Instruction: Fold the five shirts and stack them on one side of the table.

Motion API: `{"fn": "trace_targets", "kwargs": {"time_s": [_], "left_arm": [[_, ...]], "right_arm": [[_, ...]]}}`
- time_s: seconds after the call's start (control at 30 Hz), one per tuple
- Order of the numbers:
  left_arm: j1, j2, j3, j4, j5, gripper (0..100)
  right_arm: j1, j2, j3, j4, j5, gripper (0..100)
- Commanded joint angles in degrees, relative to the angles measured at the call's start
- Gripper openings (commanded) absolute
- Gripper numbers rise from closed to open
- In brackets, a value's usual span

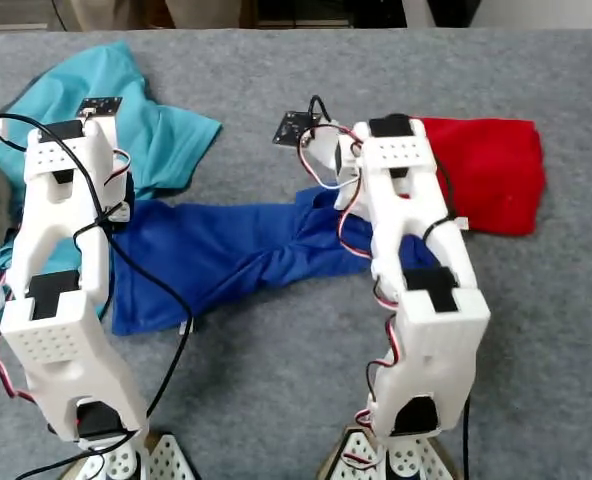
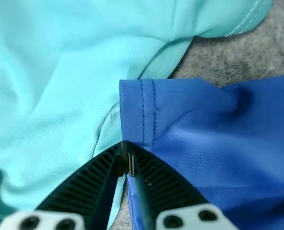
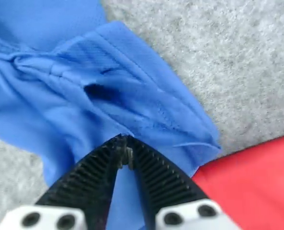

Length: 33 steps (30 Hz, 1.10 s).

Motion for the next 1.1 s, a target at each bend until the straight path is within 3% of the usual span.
{"fn": "trace_targets", "kwargs": {"time_s": [0.0,0.2,0.33,0.43,0.77,1.07], "left_arm": [[0.5,-0.9,-1.9,0.4,-0.5,2],[0.5,-0.7,-1.9,0.4,-0.5,2],[0.4,-0.7,-1.9,0.4,-0.5,2],[0.4,-0.8,-1.9,0.4,-0.5,2],[1.2,-0.5,-1.9,0.4,-0.5,2],[1.2,-0.7,-1.0,0.2,-0.5,2]], "right_arm": [[0.8,2.5,-4.9,2.8,-0.5,0.2],[2.5,4.2,-4.8,4.5,-0.8,0.2],[2.3,-2.1,-3.9,13.8,-0.4,0.2],[2.4,-8.1,0.3,13.6,-0.4,0.2],[-4.7,-17.9,26.0,-2.8,-0.9,0.2],[-5.4,-18.1,25.8,-9.0,-4.3,0.2]]}}
